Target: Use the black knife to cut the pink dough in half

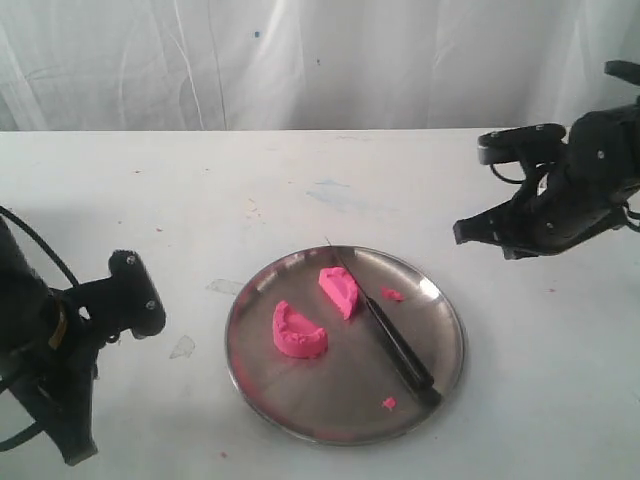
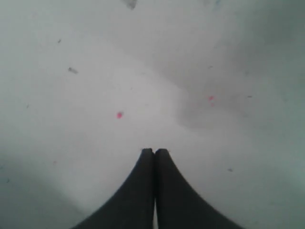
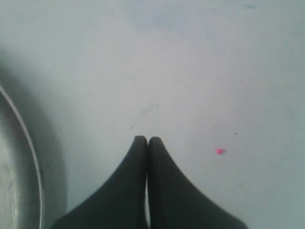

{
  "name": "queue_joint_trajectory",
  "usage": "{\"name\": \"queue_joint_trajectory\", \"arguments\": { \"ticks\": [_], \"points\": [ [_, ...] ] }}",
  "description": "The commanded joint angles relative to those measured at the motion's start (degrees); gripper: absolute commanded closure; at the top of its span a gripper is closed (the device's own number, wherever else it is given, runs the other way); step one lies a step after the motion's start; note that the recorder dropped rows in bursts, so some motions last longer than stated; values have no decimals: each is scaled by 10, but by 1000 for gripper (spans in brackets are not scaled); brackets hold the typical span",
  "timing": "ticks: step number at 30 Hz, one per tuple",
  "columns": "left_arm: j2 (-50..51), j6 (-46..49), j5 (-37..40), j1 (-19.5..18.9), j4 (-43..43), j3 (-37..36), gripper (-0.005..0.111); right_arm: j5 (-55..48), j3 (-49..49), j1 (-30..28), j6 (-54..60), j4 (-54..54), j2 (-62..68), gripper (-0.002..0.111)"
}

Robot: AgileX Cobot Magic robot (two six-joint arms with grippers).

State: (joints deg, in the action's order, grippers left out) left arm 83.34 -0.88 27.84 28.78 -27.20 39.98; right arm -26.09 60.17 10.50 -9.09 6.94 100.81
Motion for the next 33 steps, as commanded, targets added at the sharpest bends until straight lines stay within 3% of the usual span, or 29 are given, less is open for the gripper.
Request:
{"name": "queue_joint_trajectory", "arguments": {
  "ticks": [1, 4, 6, 9, 14, 22, 29, 33],
  "points": [
    [-1, -350, 112, -18, -267, -6, 107, 71, -40, -71, -115, 5, -65, 108],
    [-1, -397, 136, -93, -282, -6, 107, 118, -69, -112, -136, 6, -126, 108],
    [-19, -407, 102, -154, -245, -7, 107, 157, -89, -120, -136, 6, -178, 108],
    [-107, -466, -18, -239, -237, -43, 107, 235, -128, -120, -126, 6, -278, 108],
    [-256, -489, -122, -301, -240, -79, 107, 318, -186, -120, -100, 6, -397, 108],
    [-555, -489, -106, -310, -250, -103, 107, 355, -236, -102, -38, 9, -607, 108],
    [-767, -469, -1, -309, -250, -129, 107, 201, -237, -67, 44, 10, -762, 108],
    [-833, -467, 0, -306, -192, -142, 107, 160, -276, -65, 74, 9, -847, 108]
  ]
}}
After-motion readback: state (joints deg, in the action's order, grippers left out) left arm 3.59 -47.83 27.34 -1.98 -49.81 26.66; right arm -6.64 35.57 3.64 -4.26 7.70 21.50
